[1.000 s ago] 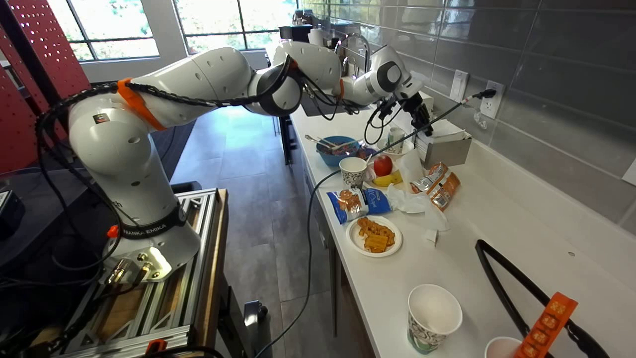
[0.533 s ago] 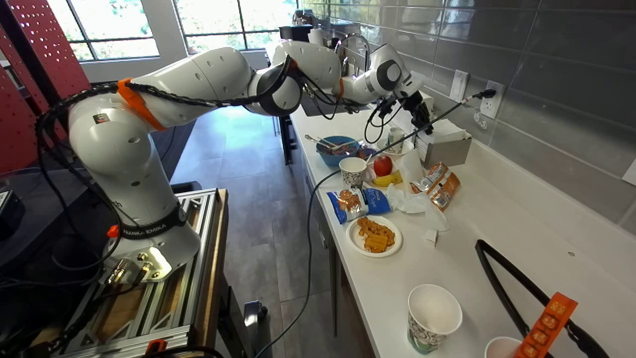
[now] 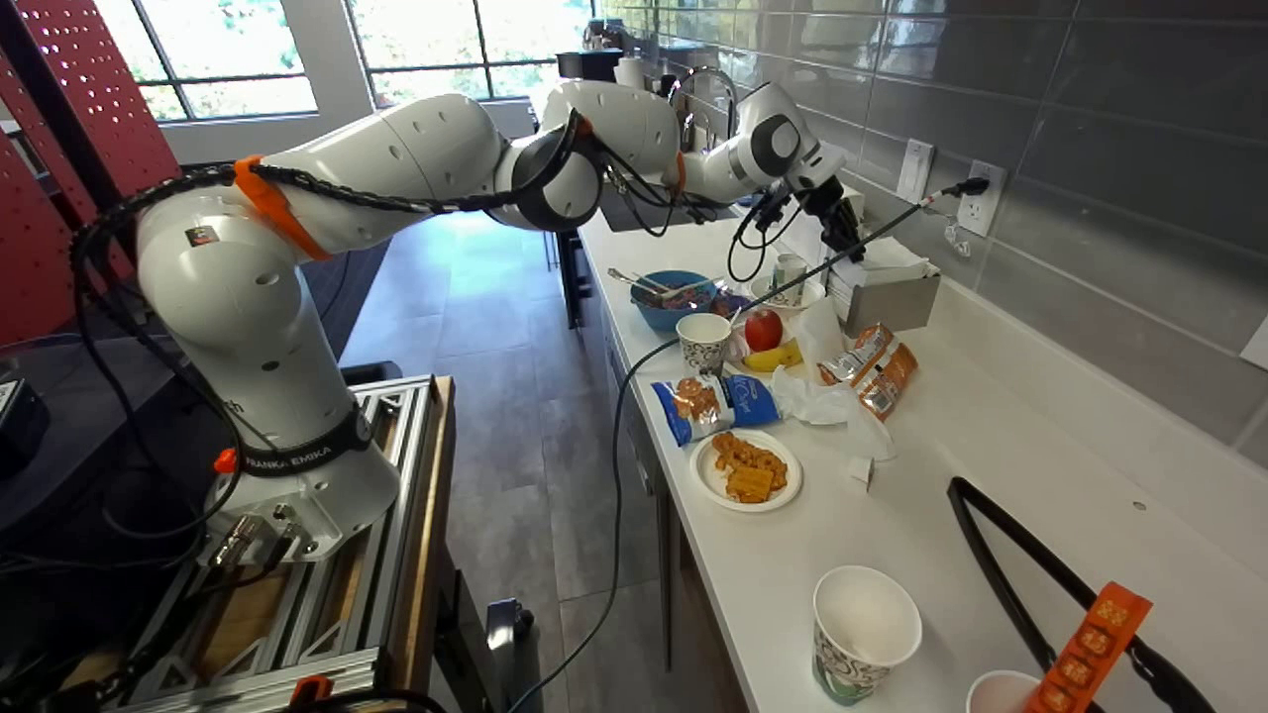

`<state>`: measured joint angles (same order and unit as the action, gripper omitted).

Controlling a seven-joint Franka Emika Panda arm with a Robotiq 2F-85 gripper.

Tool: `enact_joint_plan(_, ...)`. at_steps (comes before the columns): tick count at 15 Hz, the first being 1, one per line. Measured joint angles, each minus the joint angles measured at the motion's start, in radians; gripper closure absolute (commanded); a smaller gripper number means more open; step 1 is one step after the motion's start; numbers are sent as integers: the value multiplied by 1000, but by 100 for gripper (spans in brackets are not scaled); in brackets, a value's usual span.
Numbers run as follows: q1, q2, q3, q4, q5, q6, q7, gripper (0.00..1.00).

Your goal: Take tissue paper out of the dispenser and put it over the white plate

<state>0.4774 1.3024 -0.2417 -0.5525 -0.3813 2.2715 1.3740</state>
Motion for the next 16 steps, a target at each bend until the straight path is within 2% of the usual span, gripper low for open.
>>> enact_joint_plan(4,0,0,0,3,0,0,0,73)
enact_joint_plan(5,0,0,-1,4,0,0,0,86)
enact_joint_plan(6,0,0,-1,4,0,0,0,93)
enact_joint_plan(8,0,0,-2,4,0,0,0,100)
enact_joint_plan(16,0,-2,-3,12,0,0,0,100)
